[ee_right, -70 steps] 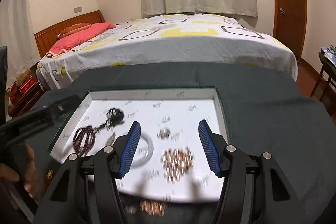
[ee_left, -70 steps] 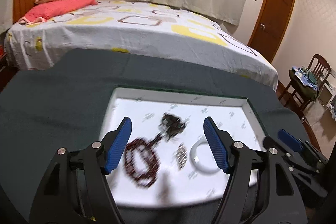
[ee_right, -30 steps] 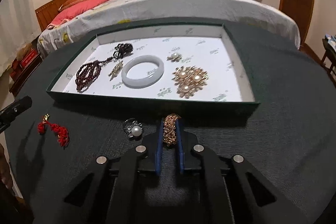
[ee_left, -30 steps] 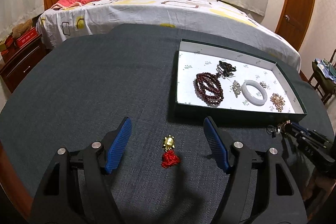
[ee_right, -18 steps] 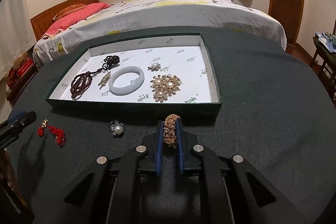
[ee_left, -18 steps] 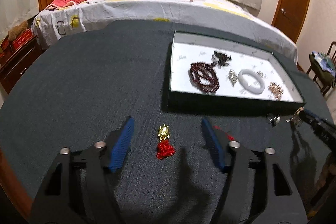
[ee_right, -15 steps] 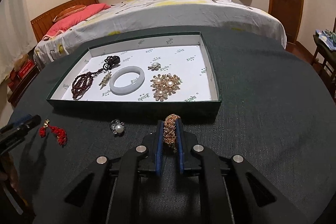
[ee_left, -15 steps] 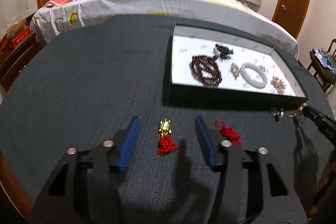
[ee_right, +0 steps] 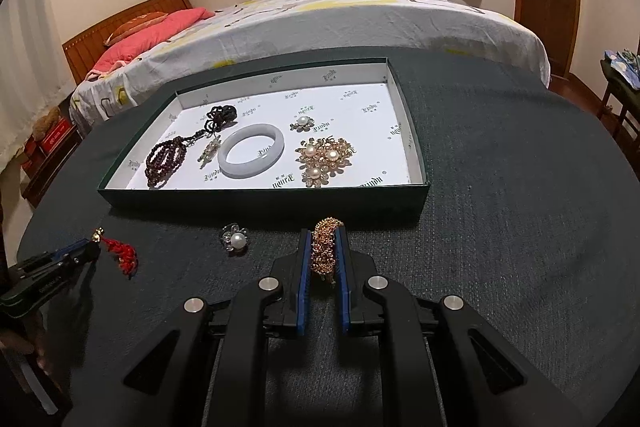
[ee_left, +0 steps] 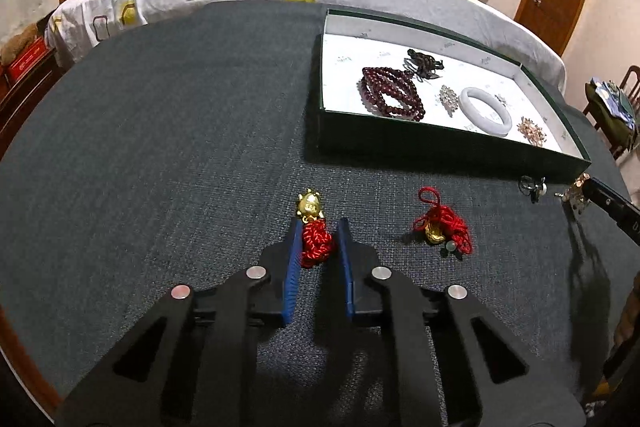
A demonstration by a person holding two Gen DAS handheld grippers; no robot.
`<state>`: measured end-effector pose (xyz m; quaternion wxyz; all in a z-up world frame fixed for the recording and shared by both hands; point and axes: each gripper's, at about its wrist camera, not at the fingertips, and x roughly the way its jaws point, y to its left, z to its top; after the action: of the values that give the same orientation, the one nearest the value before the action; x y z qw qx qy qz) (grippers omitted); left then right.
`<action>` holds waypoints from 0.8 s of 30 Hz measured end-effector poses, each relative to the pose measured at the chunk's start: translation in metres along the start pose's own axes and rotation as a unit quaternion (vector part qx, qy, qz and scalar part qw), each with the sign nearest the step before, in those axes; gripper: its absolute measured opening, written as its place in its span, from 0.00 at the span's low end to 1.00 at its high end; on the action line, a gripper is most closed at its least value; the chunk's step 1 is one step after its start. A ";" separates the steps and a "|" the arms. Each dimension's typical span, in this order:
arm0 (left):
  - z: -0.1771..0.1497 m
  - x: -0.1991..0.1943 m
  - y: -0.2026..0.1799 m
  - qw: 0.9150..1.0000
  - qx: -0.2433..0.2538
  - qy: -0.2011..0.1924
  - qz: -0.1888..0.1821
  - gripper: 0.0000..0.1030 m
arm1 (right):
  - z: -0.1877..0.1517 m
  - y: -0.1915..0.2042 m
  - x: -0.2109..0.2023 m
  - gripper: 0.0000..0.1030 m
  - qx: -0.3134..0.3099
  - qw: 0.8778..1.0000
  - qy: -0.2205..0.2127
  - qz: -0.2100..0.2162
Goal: Organize jewelry
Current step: 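Carry the gold chain and red tassel into the tray and open both tools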
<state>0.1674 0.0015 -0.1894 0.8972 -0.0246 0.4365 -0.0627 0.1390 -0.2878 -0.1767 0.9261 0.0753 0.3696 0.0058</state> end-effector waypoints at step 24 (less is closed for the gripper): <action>0.015 -0.040 -0.015 0.998 0.006 -0.056 -0.025 0.12 | 0.010 0.007 -0.030 0.12 -0.003 0.999 -0.042 0.013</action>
<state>0.1531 -0.0084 -0.1475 0.9187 -0.0334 0.3840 -0.0862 0.1243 -0.2844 -0.1481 0.9408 0.0777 0.3296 0.0161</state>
